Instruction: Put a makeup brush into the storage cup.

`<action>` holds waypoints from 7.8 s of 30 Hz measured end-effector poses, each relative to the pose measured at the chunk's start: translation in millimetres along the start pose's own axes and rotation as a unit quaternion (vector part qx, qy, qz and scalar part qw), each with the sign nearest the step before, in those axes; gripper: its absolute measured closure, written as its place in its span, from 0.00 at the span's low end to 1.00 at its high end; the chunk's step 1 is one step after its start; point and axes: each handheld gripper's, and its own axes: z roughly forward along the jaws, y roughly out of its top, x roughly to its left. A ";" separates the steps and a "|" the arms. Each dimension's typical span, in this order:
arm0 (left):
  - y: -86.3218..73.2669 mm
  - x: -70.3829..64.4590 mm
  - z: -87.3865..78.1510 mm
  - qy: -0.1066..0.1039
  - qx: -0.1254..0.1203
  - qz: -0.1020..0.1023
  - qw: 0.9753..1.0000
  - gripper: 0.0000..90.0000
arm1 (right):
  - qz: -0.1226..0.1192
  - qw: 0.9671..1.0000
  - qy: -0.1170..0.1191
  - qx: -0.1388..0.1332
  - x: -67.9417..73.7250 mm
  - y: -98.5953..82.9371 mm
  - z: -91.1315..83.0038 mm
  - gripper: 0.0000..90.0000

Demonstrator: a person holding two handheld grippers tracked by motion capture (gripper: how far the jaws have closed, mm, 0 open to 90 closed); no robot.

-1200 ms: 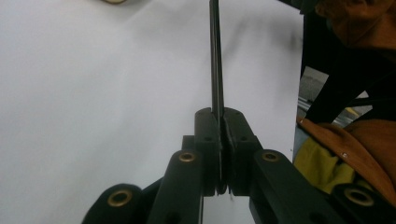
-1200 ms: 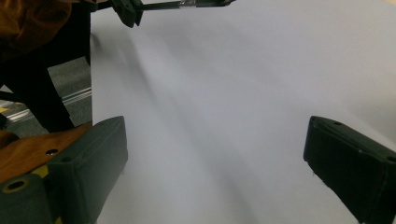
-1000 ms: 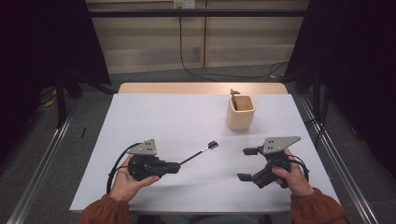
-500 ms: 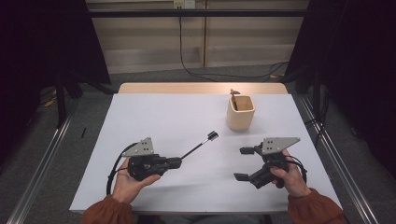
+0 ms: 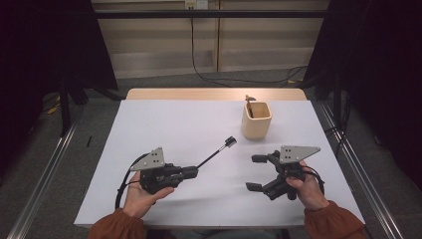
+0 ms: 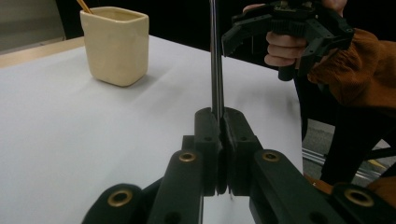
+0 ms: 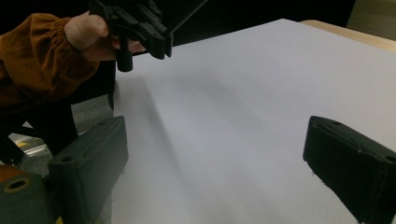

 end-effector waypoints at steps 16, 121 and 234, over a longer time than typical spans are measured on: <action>4.2 -5.2 10.0 -0.008 -0.017 0.004 1.000 0.95 | -0.001 1.000 0.019 -0.024 -1.3 19.5 11.3 0.07; 1.0 -1.0 0.9 0.079 -0.036 -0.021 0.996 0.02 | 0.055 0.996 0.045 -0.047 -10.4 49.7 28.7 0.95; -33.9 -2.6 -55.5 0.161 -0.030 -0.026 0.986 0.02 | 0.049 0.981 -0.179 -0.055 -92.7 125.1 -73.3 0.95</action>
